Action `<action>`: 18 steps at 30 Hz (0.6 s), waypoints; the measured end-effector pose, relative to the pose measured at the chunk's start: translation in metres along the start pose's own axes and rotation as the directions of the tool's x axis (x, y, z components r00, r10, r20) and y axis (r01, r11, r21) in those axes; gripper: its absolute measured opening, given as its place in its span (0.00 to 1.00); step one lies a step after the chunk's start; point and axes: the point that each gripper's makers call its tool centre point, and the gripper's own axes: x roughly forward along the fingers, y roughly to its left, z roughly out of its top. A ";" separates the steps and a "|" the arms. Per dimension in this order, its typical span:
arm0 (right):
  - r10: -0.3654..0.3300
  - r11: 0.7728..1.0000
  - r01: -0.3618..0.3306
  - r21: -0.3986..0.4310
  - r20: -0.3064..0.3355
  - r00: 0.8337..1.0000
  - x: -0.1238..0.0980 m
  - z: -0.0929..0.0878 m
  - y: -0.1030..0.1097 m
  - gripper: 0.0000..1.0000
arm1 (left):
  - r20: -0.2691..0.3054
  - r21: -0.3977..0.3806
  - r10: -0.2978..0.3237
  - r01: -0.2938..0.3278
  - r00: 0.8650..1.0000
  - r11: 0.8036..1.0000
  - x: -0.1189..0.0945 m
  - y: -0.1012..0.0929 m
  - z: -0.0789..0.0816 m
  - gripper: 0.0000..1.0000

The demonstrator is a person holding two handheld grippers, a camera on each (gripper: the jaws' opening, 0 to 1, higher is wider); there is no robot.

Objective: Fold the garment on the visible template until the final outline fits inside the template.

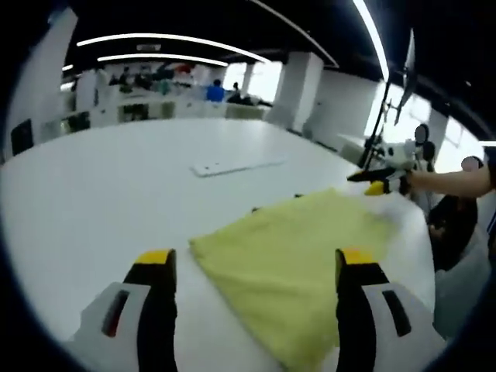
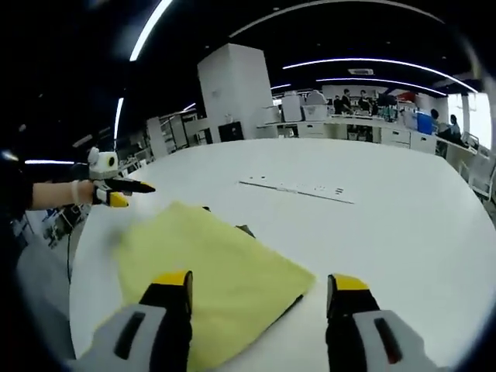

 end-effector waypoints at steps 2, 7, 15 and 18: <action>-0.003 1.000 0.002 0.011 0.017 1.000 -0.006 0.003 0.005 0.77 | 0.001 -0.011 -0.011 0.011 1.000 1.000 -0.005 -0.006 0.001 0.91; -0.002 1.000 0.002 0.008 0.057 0.998 -0.024 0.006 0.019 0.90 | 0.007 -0.006 -0.022 0.022 1.000 1.000 -0.019 -0.018 -0.003 0.97; -0.004 0.999 0.001 0.034 0.085 0.996 -0.052 -0.009 0.041 0.93 | 0.010 -0.070 -0.019 0.020 1.000 0.997 -0.050 -0.028 -0.023 0.89; -0.002 0.999 -0.002 0.046 0.089 0.996 -0.061 -0.019 0.048 0.93 | -0.021 -0.071 -0.015 0.013 1.000 0.997 -0.062 -0.029 -0.037 0.85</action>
